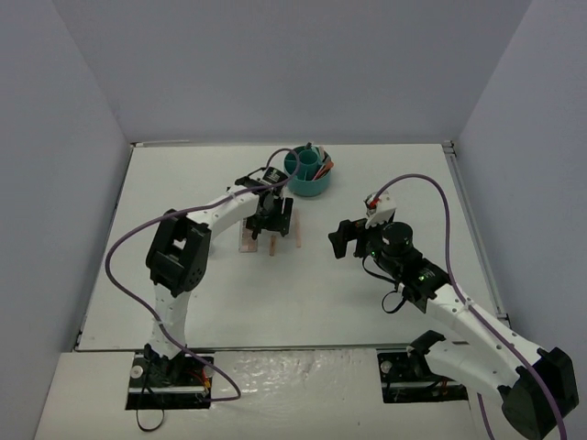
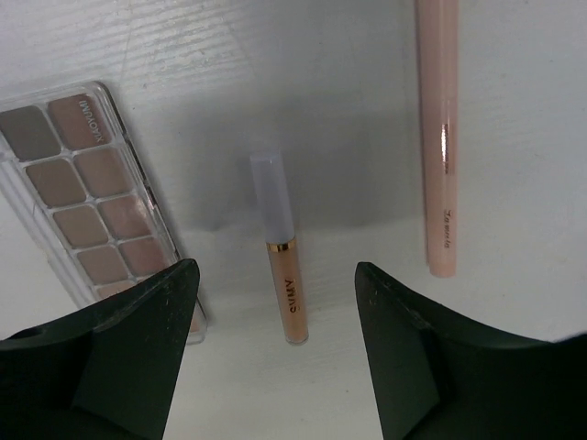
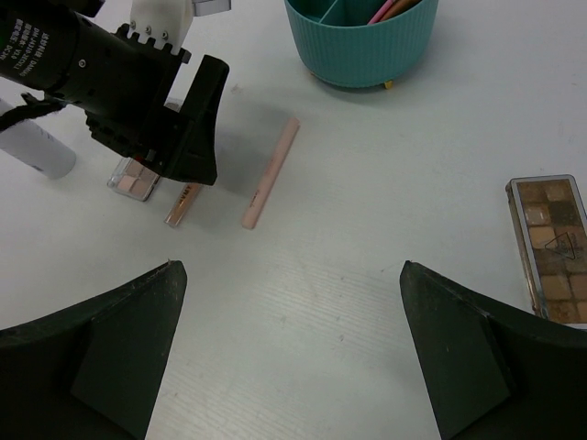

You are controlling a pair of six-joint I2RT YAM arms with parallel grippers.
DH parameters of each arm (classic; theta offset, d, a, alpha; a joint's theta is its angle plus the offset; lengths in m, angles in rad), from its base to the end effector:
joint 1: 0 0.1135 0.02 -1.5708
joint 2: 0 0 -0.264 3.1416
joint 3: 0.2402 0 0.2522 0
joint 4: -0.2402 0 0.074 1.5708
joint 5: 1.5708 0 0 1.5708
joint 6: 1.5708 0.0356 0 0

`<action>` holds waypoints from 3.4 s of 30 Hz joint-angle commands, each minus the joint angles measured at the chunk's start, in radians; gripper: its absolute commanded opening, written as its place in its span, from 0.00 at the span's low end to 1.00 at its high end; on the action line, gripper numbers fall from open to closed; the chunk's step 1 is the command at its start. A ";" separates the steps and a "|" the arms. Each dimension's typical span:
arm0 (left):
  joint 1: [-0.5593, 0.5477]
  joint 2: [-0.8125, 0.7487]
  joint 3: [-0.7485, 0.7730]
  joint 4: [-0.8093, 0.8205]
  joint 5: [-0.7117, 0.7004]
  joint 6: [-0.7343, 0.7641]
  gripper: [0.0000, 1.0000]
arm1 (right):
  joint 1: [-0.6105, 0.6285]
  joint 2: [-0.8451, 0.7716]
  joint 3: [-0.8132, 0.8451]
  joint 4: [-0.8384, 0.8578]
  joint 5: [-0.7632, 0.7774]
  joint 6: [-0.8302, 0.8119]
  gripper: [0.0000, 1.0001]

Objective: Organize the makeup

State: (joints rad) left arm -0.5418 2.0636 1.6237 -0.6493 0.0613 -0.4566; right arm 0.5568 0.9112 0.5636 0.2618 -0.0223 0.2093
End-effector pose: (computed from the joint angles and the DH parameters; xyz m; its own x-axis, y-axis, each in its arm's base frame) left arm 0.3783 -0.2302 0.1990 -0.9192 0.0396 -0.3918 0.1490 0.9559 -0.2530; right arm 0.1848 0.1160 0.2857 -0.1849 0.1296 -0.9742 -0.5201 0.8281 0.2089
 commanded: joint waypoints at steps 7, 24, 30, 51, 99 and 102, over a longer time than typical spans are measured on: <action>0.025 0.042 0.134 -0.058 0.017 -0.030 0.52 | -0.008 -0.001 0.008 0.048 0.019 0.008 1.00; 0.025 0.111 0.232 -0.175 -0.010 -0.036 0.43 | -0.009 0.009 0.000 0.057 0.019 0.013 1.00; 0.025 0.121 0.234 -0.173 -0.013 -0.038 0.39 | -0.009 0.011 -0.002 0.059 0.019 0.015 1.00; 0.025 -0.011 0.164 -0.059 -0.048 -0.029 0.00 | -0.011 0.008 -0.005 0.059 0.025 0.018 1.00; 0.168 0.225 0.331 1.367 0.352 0.346 0.00 | -0.080 0.086 -0.024 0.102 -0.031 0.019 1.00; 0.168 0.244 0.348 1.379 0.354 0.343 0.00 | -0.081 0.092 -0.022 0.102 -0.036 0.018 1.00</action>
State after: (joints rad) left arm -0.3835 2.3323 1.8905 0.5977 0.3787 -0.1078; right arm 0.4835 0.9906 0.5343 0.2878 -0.0418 0.2310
